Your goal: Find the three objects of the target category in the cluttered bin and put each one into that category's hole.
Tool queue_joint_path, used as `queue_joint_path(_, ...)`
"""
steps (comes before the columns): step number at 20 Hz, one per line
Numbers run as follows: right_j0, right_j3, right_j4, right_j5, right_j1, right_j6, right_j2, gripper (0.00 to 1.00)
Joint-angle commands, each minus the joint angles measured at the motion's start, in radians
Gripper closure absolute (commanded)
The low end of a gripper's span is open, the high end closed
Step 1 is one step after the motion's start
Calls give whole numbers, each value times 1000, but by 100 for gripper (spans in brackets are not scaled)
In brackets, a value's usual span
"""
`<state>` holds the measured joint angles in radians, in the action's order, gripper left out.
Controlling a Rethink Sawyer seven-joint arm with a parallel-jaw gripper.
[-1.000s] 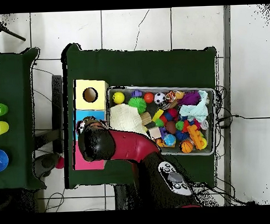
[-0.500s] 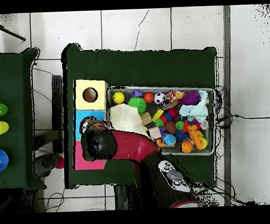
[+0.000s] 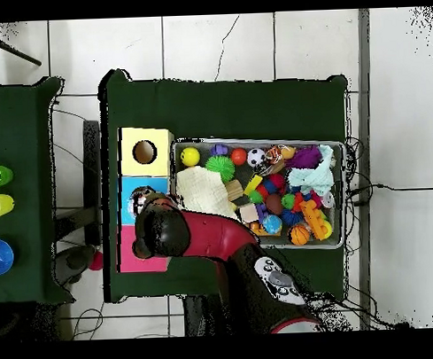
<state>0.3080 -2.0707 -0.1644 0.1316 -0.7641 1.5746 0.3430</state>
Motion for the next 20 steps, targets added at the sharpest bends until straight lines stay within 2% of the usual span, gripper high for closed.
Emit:
queue_joint_path(1, -10, 69, 20, -22, 31, 150, -32, 100)
queue_joint_path(14, -6, 60, -2, 10, 20, 162, -20, 100)
queue_joint_path(20, -51, 95, 8, 14, 28, 150, -81, 100)
